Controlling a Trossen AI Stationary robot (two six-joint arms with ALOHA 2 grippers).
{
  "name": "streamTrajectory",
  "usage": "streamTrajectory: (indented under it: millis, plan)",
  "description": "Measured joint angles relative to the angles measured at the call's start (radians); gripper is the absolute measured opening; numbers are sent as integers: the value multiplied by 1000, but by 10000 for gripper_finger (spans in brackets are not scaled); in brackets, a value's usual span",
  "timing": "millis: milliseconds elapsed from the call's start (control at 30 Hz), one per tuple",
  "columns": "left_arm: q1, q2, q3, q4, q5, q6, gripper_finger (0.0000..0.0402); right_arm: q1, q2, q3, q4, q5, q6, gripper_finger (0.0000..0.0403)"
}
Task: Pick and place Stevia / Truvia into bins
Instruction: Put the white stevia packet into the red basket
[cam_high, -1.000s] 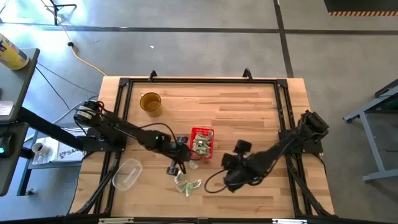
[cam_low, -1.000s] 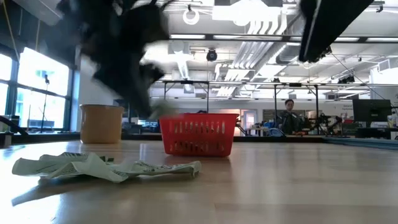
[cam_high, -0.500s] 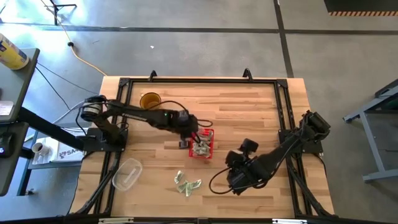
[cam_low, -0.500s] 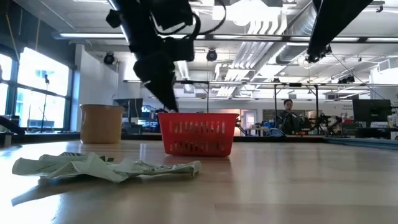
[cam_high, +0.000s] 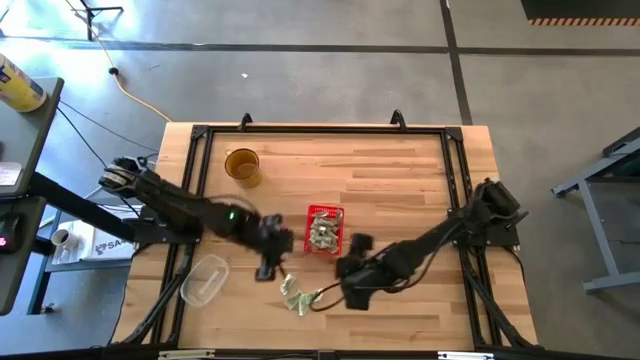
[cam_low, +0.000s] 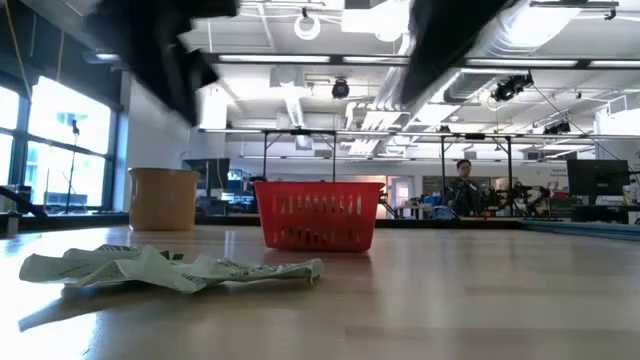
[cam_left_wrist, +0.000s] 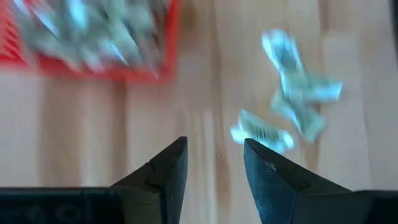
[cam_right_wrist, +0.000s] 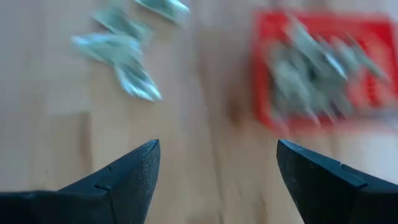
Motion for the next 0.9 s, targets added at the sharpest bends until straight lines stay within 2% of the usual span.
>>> streamTrajectory:
  millis: [133, 233, 333, 533, 733, 800, 900]
  plan:
    - [-130, -1, -80, 4, -83, -185, 193, -17, 78, 0, 189, -97, -237, 312]
    - [-219, -6, -99, 3, -142, -299, 193, -18, 120, 0, 284, -186, -313, 312]
    - [-295, -6, -99, 0, -200, -363, 193, -18, 156, 0, 363, -230, -316, 312]
    - [-382, -7, -99, -46, -280, -446, 193, -29, 241, 0, 537, -220, -303, 312]
    - [-403, -7, -100, -68, -307, -471, 193, -39, 326, 0, 548, -208, -236, 309]
    - [-401, -7, -100, -68, -310, -481, 193, -40, 339, 1, 548, -198, -208, 298]
    - [-400, -7, -100, -67, -314, -485, 193, -46, 345, 5, 506, -184, -165, 254]
